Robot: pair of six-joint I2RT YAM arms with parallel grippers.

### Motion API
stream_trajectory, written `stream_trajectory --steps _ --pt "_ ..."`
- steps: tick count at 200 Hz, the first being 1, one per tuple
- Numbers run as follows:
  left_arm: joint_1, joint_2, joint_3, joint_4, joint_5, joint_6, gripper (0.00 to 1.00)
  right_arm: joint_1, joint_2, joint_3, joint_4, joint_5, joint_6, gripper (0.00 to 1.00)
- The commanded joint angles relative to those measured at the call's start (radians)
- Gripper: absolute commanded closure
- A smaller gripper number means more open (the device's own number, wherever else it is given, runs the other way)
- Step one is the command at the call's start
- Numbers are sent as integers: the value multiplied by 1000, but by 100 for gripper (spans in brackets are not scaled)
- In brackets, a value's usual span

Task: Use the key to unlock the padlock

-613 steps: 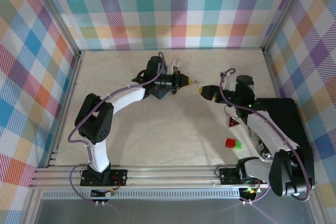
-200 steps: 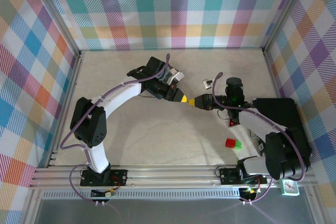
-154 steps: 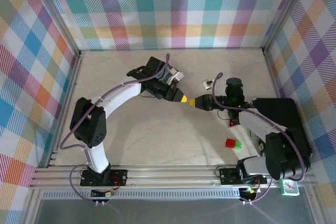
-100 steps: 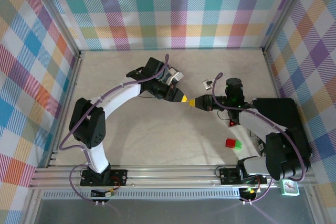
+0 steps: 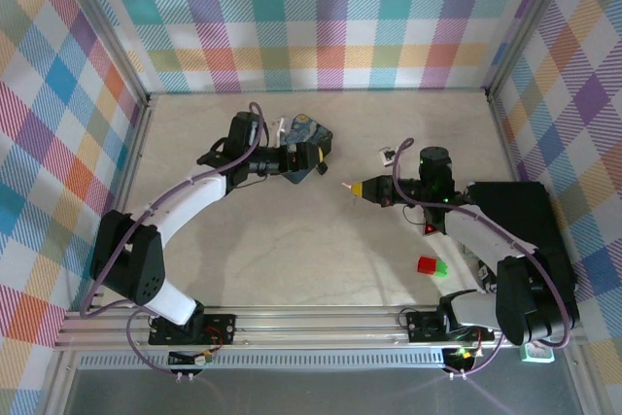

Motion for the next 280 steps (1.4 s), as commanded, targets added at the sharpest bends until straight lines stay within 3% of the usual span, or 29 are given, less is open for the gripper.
stream_trajectory --steps 1,16,46,85,125,149,193,255,280 --pt "-11 24 -72 154 -130 -160 0 16 -28 -2 -33 119 -69 100" --pt "-34 61 -126 279 -189 -253 0 17 -20 10 -44 167 -72 100" --pt "-131 177 -113 362 -381 -347 0 17 -17 33 -129 355 -73 100" --pt "-217 355 51 262 -527 -373 0 14 -73 12 -164 536 -59 100" --pt "-235 442 103 216 -767 -351 0 9 -113 -11 -166 564 -40 100" --pt "-235 485 118 224 -888 -359 5 7 -120 -19 -147 555 -28 100" --pt "-232 549 175 200 -984 -320 9 8 -125 -30 -119 547 -24 100" --pt "-223 643 249 257 -1002 -305 36 5 -121 -54 -90 544 -10 100" --pt "-223 662 245 276 -1003 -308 41 6 -126 -59 -87 544 -10 100"
